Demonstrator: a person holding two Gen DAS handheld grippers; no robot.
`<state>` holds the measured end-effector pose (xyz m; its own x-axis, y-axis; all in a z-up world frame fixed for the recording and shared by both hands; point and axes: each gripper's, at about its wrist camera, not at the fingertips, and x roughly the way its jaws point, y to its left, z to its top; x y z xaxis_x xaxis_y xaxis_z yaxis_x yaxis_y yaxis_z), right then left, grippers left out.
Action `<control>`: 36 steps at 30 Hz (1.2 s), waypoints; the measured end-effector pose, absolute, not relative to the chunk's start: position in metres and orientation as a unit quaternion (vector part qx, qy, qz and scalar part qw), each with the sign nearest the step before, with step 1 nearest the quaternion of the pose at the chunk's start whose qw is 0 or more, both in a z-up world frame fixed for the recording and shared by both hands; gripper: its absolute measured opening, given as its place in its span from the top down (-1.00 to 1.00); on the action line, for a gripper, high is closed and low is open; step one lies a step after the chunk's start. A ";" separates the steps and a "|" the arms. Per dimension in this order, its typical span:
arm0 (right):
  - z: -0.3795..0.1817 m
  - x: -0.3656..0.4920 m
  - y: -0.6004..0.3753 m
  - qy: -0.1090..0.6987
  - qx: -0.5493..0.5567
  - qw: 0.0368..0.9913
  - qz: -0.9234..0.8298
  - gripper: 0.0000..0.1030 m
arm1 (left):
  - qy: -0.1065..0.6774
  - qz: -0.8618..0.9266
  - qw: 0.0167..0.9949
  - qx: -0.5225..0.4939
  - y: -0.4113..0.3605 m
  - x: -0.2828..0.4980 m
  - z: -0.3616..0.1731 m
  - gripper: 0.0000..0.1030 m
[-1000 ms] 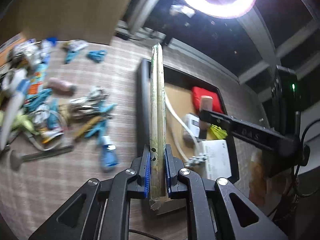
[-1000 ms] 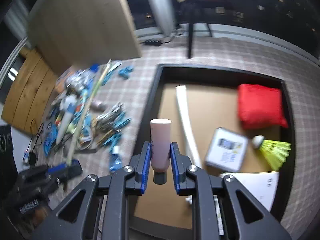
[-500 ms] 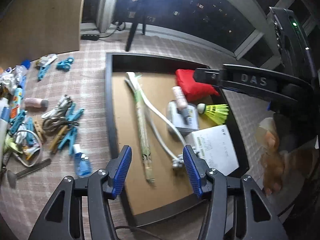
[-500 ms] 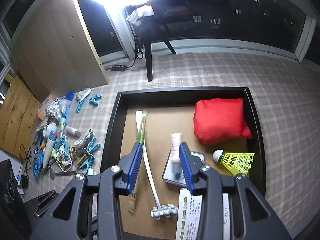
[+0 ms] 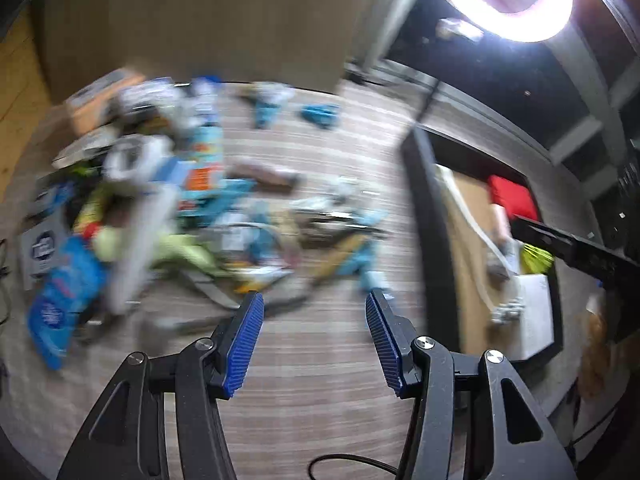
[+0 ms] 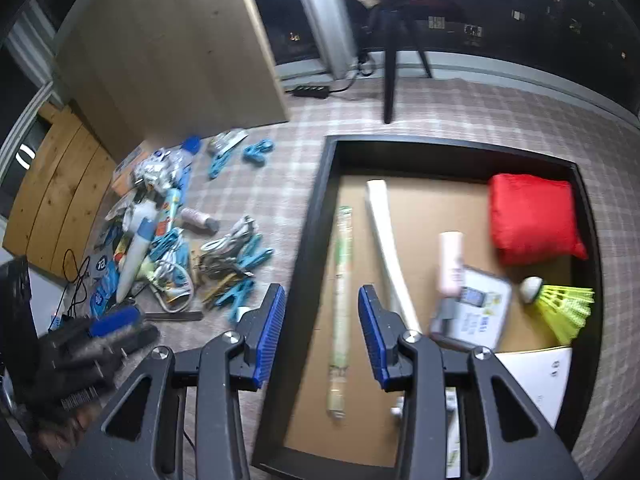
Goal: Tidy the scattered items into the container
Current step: 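Move both grippers back to the clutter toward the blue items, then grasp the blue wet-wipe pack with the left gripper while the right grasps the blue eye-drop bottle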
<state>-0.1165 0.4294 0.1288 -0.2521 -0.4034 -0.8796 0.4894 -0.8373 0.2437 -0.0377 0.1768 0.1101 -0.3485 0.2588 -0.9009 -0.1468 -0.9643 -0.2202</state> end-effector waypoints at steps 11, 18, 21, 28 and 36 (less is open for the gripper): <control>0.104 -0.072 0.368 0.065 0.566 0.290 -0.769 0.27 | -0.081 0.820 0.065 -0.563 0.026 -0.032 0.099 -0.05; 0.069 -0.055 0.331 0.121 0.586 0.275 -0.752 0.27 | -0.041 0.817 0.074 -0.570 -0.007 -0.033 0.090 -0.45; 0.057 -0.053 0.324 0.137 0.596 0.263 -0.746 0.23 | -0.001 0.809 0.094 -0.580 -0.001 -0.043 0.081 -0.48; 0.041 -0.058 0.320 0.157 0.611 0.244 -0.736 0.12 | 0.088 0.785 0.104 -0.605 0.007 -0.062 0.051 -0.48; 0.030 -0.063 0.316 0.163 0.624 0.242 -0.725 0.10 | 0.078 0.771 0.126 -0.619 0.004 -0.069 0.035 -0.32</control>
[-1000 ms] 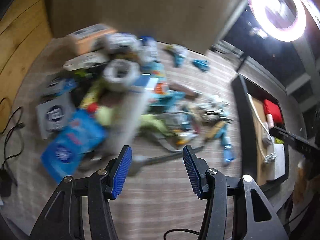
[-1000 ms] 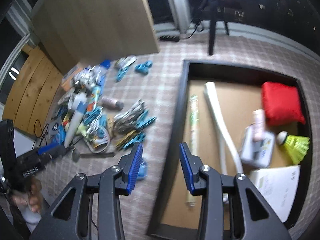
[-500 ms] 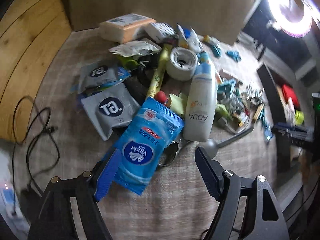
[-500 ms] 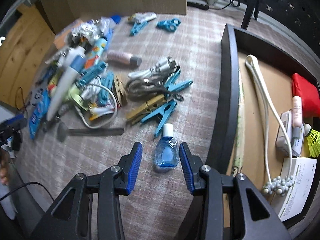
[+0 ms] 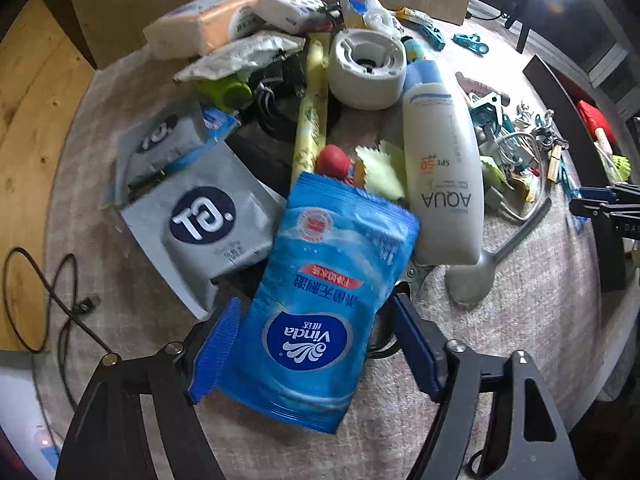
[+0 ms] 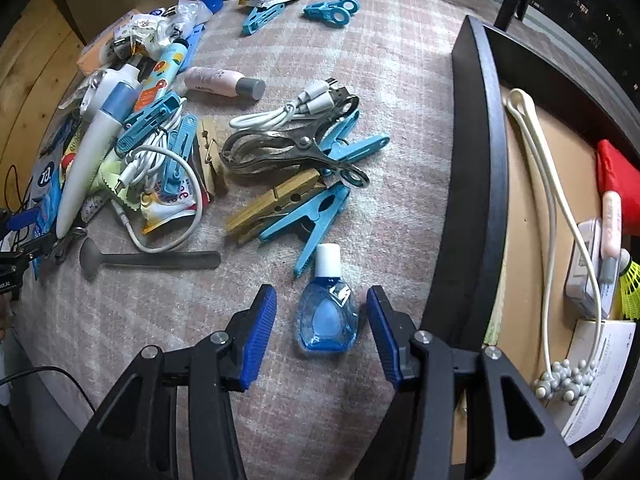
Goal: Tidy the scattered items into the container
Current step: 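Grasp the blue wet-wipe pack with the left gripper while the right grasps the blue eye-drop bottle, then carry the wipe pack and eye-drop bottle to the tray and open both grippers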
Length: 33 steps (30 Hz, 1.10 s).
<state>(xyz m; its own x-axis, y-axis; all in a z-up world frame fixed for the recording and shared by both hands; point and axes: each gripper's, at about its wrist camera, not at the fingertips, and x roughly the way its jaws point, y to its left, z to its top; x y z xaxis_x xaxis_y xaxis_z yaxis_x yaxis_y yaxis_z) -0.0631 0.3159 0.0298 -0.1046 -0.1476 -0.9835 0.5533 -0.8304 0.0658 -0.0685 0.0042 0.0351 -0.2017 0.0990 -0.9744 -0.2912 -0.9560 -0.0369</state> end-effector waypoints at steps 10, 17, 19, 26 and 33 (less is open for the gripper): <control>0.029 -0.062 0.311 0.179 0.627 0.239 -0.720 0.39 | 0.032 0.772 0.134 -0.621 -0.011 -0.065 0.037 0.29; 0.032 -0.065 0.319 0.154 0.635 0.241 -0.718 0.40 | 0.005 0.782 0.127 -0.610 -0.021 -0.060 0.047 0.45; 0.033 -0.066 0.321 0.144 0.638 0.242 -0.717 0.40 | 0.005 0.785 0.126 -0.607 -0.024 -0.061 0.051 0.39; 0.037 -0.066 0.327 0.130 0.640 0.238 -0.719 0.40 | -0.005 0.792 0.112 -0.600 -0.048 -0.073 0.056 0.56; 0.043 -0.061 0.334 0.120 0.637 0.236 -0.724 0.40 | -0.019 0.802 0.090 -0.590 -0.051 -0.068 0.060 0.93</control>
<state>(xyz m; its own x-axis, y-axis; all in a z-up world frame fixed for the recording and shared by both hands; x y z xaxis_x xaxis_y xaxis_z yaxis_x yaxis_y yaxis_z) -0.0613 0.3338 0.0429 -0.0768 -0.1889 -0.9790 0.4940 -0.8601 0.1272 -0.0677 -0.0510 0.0603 -0.2883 0.1664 -0.9430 -0.1216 -0.9832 -0.1363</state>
